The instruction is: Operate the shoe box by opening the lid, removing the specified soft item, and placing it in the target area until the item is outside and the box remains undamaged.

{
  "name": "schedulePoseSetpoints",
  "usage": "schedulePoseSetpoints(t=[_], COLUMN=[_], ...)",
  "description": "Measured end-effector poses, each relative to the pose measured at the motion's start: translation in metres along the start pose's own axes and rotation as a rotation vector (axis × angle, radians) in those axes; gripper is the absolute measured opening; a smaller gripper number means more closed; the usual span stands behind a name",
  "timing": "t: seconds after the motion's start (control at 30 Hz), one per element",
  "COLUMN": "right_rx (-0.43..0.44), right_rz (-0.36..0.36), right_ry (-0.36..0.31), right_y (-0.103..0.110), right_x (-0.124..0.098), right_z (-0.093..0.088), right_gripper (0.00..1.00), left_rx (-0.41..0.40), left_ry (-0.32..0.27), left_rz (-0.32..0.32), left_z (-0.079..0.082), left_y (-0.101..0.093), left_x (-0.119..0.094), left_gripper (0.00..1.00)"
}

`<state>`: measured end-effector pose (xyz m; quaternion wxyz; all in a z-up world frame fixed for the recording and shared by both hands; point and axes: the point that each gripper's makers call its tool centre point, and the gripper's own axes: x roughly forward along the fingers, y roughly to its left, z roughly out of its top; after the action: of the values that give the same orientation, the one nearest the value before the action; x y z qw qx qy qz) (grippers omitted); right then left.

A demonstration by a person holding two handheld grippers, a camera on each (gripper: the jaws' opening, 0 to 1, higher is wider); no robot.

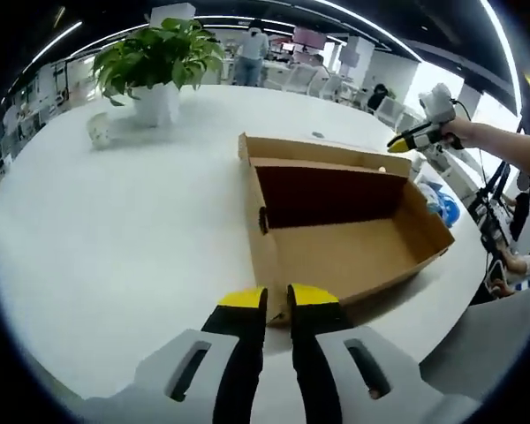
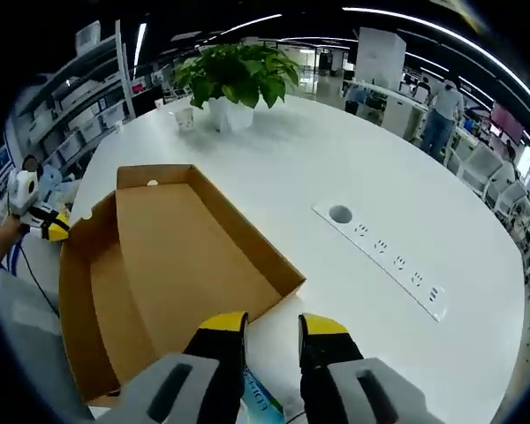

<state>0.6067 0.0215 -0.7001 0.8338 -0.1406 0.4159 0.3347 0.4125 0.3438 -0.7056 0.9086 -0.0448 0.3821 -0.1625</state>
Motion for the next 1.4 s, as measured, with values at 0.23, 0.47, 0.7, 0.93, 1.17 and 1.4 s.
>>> schedulePoseSetpoints(t=[0.23, 0.47, 0.7, 0.93, 1.17, 1.4], right_rx=[0.039, 0.068, 0.116, 0.207, 0.267, 0.319], right_rz=[-0.009, -0.022, -0.055, -0.088, -0.096, -0.108], right_ry=[-0.007, 0.003, -0.004, -0.011, 0.006, 0.007], right_y=[0.004, 0.005, -0.003, -0.009, -0.009, -0.013], right_x=[0.011, 0.024, 0.033, 0.042, 0.047, 0.043], right_z=[0.004, 0.000, 0.001, 0.002, -0.002, -0.004], right_gripper=[0.18, 0.18, 0.17, 0.15, 0.11, 0.04], left_rx=[-0.056, -0.071, -0.092, -0.077, -0.065, -0.059], left_ry=[-0.003, -0.009, -0.017, -0.018, -0.015, -0.009], left_rz=[0.002, 0.035, 0.039, 0.046, 0.042, 0.042], left_z=[-0.001, 0.001, 0.000, 0.001, 0.001, 0.001], left_y=[0.000, 0.001, 0.004, 0.006, 0.009, 0.009], left_x=[0.003, 0.005, 0.006, 0.007, 0.009, 0.010], left_gripper=[0.05, 0.04, 0.04, 0.03, 0.03, 0.03])
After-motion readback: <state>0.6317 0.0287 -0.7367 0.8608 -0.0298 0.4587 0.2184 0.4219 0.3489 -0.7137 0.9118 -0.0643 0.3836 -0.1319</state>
